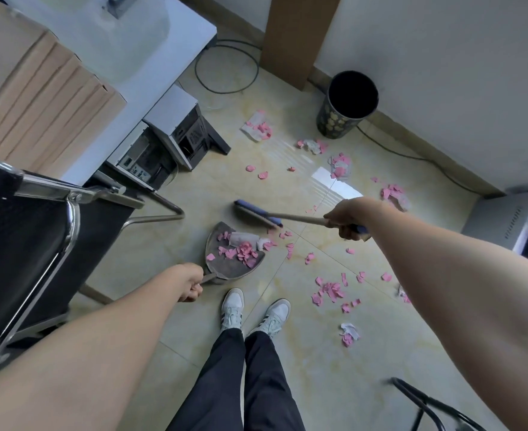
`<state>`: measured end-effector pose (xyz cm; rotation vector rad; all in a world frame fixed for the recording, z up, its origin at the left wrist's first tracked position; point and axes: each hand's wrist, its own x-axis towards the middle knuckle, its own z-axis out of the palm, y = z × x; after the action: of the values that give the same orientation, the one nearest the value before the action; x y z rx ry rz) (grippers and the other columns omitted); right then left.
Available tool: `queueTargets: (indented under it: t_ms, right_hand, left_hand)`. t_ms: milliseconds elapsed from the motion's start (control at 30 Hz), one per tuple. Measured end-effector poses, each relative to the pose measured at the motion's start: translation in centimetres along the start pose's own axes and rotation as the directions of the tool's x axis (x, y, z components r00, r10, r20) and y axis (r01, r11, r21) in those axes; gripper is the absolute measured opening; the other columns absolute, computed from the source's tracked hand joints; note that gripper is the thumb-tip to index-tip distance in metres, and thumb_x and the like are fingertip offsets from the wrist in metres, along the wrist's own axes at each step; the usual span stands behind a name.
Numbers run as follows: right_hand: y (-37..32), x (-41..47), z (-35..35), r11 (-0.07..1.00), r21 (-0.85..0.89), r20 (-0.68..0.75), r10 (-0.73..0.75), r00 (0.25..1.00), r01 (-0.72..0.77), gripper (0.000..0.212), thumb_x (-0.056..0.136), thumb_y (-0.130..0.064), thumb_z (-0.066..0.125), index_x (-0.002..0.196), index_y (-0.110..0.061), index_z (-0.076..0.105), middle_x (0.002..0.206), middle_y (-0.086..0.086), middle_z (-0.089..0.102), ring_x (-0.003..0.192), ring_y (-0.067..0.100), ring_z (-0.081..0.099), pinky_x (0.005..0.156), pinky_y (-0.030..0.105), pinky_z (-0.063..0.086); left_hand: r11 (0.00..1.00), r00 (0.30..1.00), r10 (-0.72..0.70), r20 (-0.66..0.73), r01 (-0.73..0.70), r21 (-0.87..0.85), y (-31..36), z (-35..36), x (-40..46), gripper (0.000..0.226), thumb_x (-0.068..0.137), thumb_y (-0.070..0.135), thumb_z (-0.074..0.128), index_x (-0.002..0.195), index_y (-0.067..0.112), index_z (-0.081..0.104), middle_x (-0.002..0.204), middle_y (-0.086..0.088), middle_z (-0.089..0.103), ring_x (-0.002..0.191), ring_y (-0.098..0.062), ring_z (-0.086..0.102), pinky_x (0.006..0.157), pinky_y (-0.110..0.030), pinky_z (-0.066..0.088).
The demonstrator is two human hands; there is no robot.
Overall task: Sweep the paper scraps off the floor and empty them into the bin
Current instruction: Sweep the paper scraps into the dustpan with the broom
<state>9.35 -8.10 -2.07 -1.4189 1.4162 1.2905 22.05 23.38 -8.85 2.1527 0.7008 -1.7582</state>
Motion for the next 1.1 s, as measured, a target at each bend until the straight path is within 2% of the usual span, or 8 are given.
queueTargets:
  t_ms: [67, 200, 367, 500, 634, 801, 901, 1101]
  right_hand:
    - [0.1, 0.6, 0.6, 0.996, 0.072, -0.039, -0.041, 0.998, 0.044, 0.030, 0.101, -0.026, 0.041, 0.122, -0.005, 0.046, 0.057, 0.001, 0.034, 0.042, 0.014, 0.026, 0.044, 0.025, 0.026]
    - [-0.7, 1.2, 1.4, 0.952, 0.278, -0.166, -0.082, 0.983, 0.127, 0.025, 0.096, -0.020, 0.041, 0.116, -0.008, 0.050, 0.057, 0.004, 0.041, 0.042, 0.013, 0.031, 0.046, 0.022, 0.028]
    - [-2.3, 1.6, 0.8, 0.930, 0.331, -0.276, -0.064, 0.959, 0.157, 0.020, 0.096, -0.016, 0.034, 0.109, -0.008, 0.048, 0.060, 0.008, 0.048, 0.043, 0.015, 0.036, 0.043, 0.015, 0.028]
    - [-3.8, 2.3, -0.4, 0.921, 0.365, -0.296, -0.022, 0.955, 0.134, 0.016, 0.093, -0.014, 0.033, 0.100, -0.007, 0.046, 0.064, 0.009, 0.047, 0.052, 0.016, 0.038, 0.052, 0.019, 0.025]
    - [-4.7, 3.2, -1.4, 0.941, 0.332, -0.263, 0.030, 0.964, 0.061, 0.017, 0.091, -0.014, 0.031, 0.101, -0.011, 0.045, 0.064, 0.006, 0.042, 0.048, 0.013, 0.032, 0.046, 0.016, 0.025]
    - [-5.1, 3.1, -1.5, 0.947, 0.321, -0.142, 0.057, 0.988, -0.009, 0.015, 0.095, -0.014, 0.027, 0.081, -0.015, 0.031, 0.047, 0.001, 0.027, 0.032, 0.011, 0.023, 0.031, 0.008, 0.017]
    - [-5.5, 3.1, -0.3, 0.966, 0.255, -0.154, -0.007, 0.988, 0.046, 0.010, 0.097, -0.013, 0.030, 0.088, -0.013, 0.034, 0.059, 0.002, 0.031, 0.048, 0.012, 0.025, 0.033, 0.012, 0.021]
    - [-6.1, 4.0, 1.3, 0.986, 0.064, -0.262, -0.130, 0.956, 0.152, 0.023, 0.099, -0.011, 0.036, 0.117, -0.004, 0.047, 0.077, 0.013, 0.054, 0.046, 0.017, 0.042, 0.034, 0.015, 0.033]
  left_hand:
    - [1.000, 1.000, 0.001, 0.009, -0.001, 0.010, 0.2, 0.1, 0.2, 0.027, 0.094, 0.003, 0.014, 0.074, 0.013, 0.029, 0.059, 0.001, 0.020, 0.017, -0.007, 0.013, 0.033, -0.001, 0.012]
    - [1.000, 1.000, -0.002, 0.017, 0.001, 0.021, 0.1, 0.2, 0.4, 0.026, 0.094, 0.002, 0.015, 0.074, 0.011, 0.029, 0.058, 0.002, 0.021, 0.017, -0.007, 0.012, 0.034, -0.003, 0.011]
    - [1.000, 1.000, -0.007, -0.013, 0.007, -0.005, -0.1, 0.4, 0.9, 0.024, 0.091, 0.002, 0.016, 0.077, 0.012, 0.033, 0.055, 0.001, 0.024, 0.022, -0.007, 0.014, 0.039, -0.004, 0.012]
    - [0.999, 1.000, 0.014, -0.025, -0.015, -0.044, 0.0, 0.4, 0.9, 0.027, 0.091, 0.000, 0.016, 0.078, 0.011, 0.036, 0.061, 0.001, 0.024, 0.019, -0.007, 0.014, 0.038, -0.002, 0.014]
    - [0.998, 0.999, 0.007, -0.033, -0.009, -0.063, 0.0, 0.2, 0.7, 0.028, 0.091, 0.000, 0.016, 0.076, 0.012, 0.035, 0.060, 0.002, 0.023, 0.019, -0.007, 0.013, 0.037, -0.001, 0.015]
    - [0.995, 0.999, -0.024, -0.031, 0.020, -0.097, 0.3, 0.3, 0.8, 0.025, 0.090, 0.000, 0.018, 0.076, 0.011, 0.035, 0.060, 0.003, 0.023, 0.020, -0.006, 0.014, 0.038, -0.002, 0.017]
    - [0.996, 0.999, -0.032, -0.027, 0.030, -0.084, 0.6, 0.3, 0.7, 0.026, 0.091, 0.000, 0.019, 0.074, 0.010, 0.035, 0.059, 0.002, 0.022, 0.020, -0.006, 0.013, 0.039, -0.002, 0.016]
    - [0.996, 0.998, -0.035, -0.042, 0.032, -0.081, 0.8, 0.2, 0.9, 0.026, 0.090, 0.000, 0.018, 0.074, 0.013, 0.035, 0.059, 0.002, 0.023, 0.021, -0.006, 0.014, 0.040, -0.002, 0.016]
